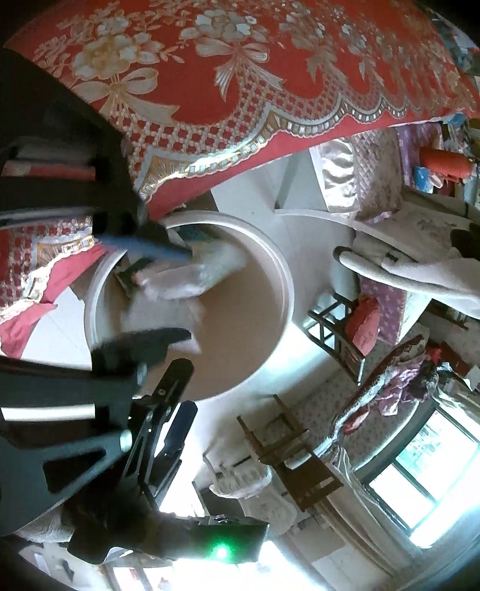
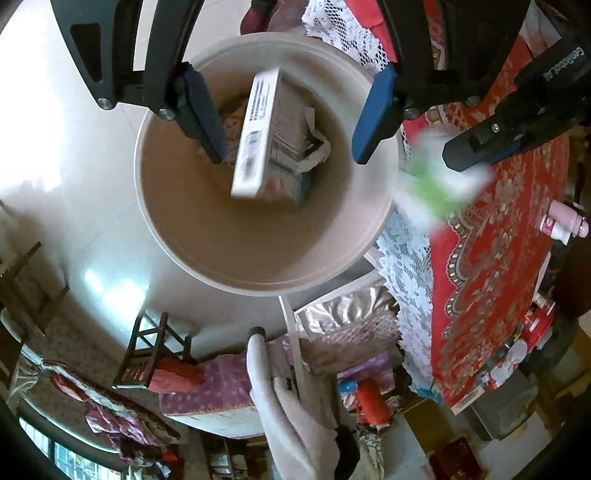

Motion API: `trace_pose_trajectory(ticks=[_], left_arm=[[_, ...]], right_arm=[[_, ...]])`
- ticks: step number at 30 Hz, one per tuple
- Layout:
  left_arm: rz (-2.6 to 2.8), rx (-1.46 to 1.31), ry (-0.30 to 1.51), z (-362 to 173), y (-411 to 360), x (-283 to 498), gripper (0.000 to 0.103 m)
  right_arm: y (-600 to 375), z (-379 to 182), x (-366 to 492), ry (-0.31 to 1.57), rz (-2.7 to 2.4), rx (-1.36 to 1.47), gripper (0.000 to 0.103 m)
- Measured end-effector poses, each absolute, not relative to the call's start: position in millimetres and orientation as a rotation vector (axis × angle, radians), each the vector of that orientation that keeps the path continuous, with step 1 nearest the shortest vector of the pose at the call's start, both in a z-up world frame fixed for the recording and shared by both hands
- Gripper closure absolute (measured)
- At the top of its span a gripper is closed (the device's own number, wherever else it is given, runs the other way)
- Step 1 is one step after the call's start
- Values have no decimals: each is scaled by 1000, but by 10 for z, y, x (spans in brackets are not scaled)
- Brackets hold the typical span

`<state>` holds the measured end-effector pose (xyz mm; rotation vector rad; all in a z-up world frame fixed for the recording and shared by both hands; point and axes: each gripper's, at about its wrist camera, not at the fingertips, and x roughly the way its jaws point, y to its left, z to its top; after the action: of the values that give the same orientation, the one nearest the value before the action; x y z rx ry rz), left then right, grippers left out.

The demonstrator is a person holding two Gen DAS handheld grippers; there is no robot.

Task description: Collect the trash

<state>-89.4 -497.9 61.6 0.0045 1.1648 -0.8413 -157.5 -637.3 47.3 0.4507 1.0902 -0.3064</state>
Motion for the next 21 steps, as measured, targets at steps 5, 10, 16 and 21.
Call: trace_pose_trajectory(ticks=[5,10,16,21], left_arm=[[-824,29,1124,683,-4921,-942,56],[-787,73,1035,848,-4834,-1053,56],[-725,125,926,1119,-4686,-1198,56],[-704,156,830,1369,-4563,-1327,56]], right_arm=[[-6371,534,-1651,1070,-318,462,35],[-6305,699,-1754,1018,-331,452,35],[-6178,1058,-1945,909,-381,422,35],[-6031,1349,-2081,832,-414,369,35]])
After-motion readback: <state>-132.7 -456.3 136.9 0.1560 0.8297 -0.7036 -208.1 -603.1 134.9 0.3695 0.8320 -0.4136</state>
